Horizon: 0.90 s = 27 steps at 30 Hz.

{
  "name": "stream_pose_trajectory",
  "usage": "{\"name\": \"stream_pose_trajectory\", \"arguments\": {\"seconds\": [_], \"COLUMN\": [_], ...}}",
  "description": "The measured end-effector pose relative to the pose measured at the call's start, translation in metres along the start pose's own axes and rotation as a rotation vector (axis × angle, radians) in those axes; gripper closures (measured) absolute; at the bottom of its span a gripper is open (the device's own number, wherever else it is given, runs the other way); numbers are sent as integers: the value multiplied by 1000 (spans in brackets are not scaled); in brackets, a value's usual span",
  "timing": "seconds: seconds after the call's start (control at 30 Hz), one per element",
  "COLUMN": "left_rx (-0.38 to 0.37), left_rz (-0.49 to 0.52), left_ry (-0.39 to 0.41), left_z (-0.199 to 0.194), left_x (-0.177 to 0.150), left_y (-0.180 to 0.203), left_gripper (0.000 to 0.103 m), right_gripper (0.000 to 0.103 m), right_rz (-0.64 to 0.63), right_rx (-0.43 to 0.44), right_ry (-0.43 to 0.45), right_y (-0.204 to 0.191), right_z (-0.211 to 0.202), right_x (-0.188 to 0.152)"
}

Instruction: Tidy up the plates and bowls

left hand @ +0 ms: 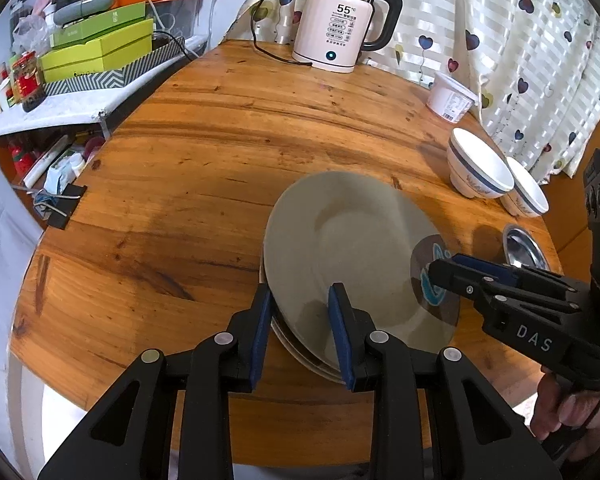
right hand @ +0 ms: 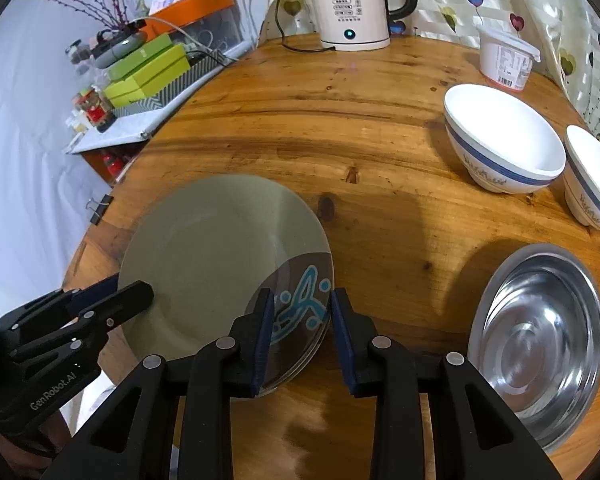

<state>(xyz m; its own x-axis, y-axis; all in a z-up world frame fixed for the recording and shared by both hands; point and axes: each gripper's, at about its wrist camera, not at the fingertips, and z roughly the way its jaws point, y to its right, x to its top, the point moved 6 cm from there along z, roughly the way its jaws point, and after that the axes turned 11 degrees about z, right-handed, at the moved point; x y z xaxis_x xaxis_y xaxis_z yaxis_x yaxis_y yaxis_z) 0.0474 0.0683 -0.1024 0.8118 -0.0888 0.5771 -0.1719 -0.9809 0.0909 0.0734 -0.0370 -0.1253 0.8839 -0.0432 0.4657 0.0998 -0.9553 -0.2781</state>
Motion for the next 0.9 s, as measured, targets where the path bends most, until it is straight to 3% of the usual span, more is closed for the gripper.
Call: {"name": "stream_pose_trajectory", "arguments": {"seconds": [0.57, 0.9], "left_rx": [-10, 0], "left_rz": [-16, 3], "left_ry": [6, -15], "left_z": [5, 8], "left_x": [3, 1], "left_y": [-10, -2], "left_gripper": [72, 66], "right_gripper": [74, 74], "right_rz": [17, -36], "right_rx": [38, 14], "right_ry": [11, 17], "right_y": [7, -2], "right_z": [-1, 0], "right_x": [2, -1]}}
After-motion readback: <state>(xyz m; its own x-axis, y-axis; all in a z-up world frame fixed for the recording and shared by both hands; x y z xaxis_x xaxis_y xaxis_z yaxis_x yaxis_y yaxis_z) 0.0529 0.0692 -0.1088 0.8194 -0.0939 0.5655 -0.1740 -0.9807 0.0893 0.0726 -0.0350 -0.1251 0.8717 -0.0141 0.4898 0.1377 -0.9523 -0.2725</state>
